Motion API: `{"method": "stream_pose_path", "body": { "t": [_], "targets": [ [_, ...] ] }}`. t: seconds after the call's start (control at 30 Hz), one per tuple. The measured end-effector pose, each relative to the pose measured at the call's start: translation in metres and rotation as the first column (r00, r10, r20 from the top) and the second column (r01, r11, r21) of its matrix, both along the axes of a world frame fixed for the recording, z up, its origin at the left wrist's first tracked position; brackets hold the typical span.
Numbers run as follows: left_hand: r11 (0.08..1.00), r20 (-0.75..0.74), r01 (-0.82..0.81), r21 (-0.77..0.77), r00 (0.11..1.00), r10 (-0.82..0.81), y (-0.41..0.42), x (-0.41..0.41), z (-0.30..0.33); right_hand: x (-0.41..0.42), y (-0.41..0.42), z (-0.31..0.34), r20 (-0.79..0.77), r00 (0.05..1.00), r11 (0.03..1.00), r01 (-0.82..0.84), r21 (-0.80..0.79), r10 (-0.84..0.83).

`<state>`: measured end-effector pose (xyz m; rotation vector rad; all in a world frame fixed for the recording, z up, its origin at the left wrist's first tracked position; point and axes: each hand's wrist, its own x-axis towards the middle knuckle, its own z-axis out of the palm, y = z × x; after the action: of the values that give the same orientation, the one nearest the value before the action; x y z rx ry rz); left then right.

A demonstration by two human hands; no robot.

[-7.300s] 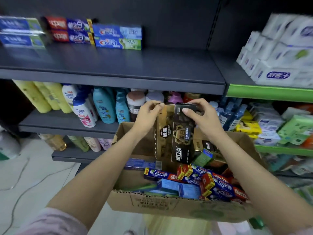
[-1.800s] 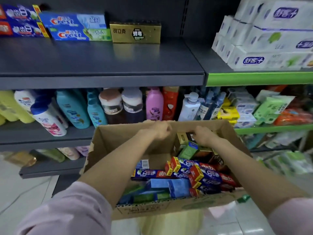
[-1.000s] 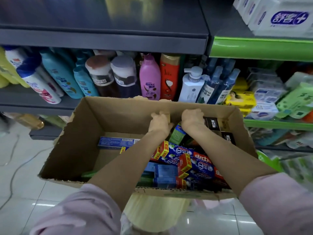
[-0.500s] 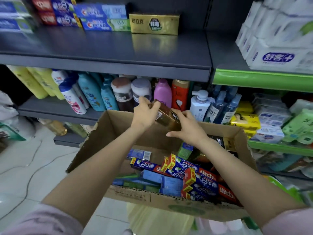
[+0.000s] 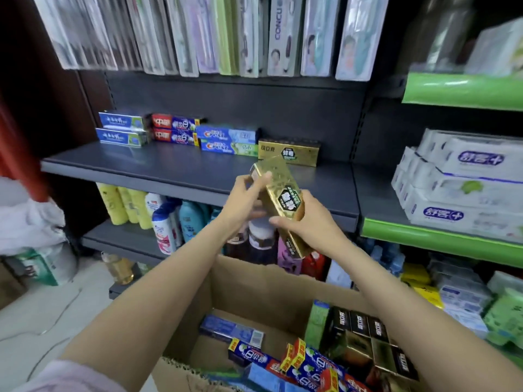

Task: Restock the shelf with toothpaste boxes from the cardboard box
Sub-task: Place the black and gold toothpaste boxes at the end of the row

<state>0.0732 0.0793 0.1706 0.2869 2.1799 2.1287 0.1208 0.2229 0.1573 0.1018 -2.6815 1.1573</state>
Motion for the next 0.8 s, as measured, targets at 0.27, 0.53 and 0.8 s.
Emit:
{"method": "stream_pose_path", "body": {
  "t": [0.27,0.53,0.8],
  "targets": [
    [0.812,-0.388,-0.118,-0.572,0.911,-0.141,-0.002,-0.088,0.067,-0.080,0.004,0.045,-0.061,0.996,0.998,0.064,0.022,-0.062],
    [0.199,-0.312,-0.241,-0.950,0.772,-0.553,0.033,-0.196,0.073,-0.169,0.049,0.059,-0.039,0.918,0.893,0.393,0.221,-0.394],
    [0.186,-0.233,-0.147,-0.971,0.742,-0.629,0.064,-0.252,0.047,-0.229,0.076,0.052,0.229,0.939,0.908,0.154,0.389,-0.257]
  ]
}}
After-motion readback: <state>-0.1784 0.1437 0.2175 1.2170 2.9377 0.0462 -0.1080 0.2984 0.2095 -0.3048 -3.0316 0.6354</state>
